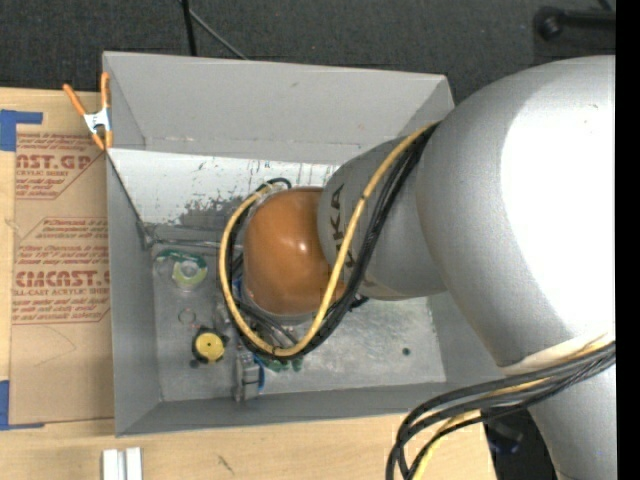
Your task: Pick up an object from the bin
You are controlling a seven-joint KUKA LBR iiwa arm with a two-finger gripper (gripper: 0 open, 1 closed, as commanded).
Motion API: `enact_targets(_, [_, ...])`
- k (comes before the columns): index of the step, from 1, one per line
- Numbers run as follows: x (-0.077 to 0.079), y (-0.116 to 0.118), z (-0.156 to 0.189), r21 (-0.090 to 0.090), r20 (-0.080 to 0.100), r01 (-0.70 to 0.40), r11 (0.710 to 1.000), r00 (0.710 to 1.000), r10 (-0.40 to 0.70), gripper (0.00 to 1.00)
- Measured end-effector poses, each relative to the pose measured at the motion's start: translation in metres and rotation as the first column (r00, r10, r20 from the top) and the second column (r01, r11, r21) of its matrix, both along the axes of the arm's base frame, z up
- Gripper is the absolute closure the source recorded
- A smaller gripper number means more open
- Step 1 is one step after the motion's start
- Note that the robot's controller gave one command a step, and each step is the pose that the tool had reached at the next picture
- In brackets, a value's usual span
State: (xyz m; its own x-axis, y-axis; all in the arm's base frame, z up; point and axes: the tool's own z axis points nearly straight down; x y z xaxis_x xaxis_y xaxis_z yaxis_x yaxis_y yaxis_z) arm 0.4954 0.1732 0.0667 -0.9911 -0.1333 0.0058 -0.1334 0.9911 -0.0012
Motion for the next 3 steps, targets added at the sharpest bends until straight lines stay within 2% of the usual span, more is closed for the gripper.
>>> enact_targets(1, [-0.015, -0.059, 0.033, 0.001, 0.005, -0.351, 0.936, 0.936, 0.351, 0.00])
enact_targets(2, [0.006, -0.059, 0.033, 0.002, 0.007, -0.431, 0.902, 0.902, 0.431, 0.00])
enact_targets(3, [0.016, -0.054, 0.001, 0.005, 0.005, -0.422, 0.907, 0.907, 0.422, 0.00])
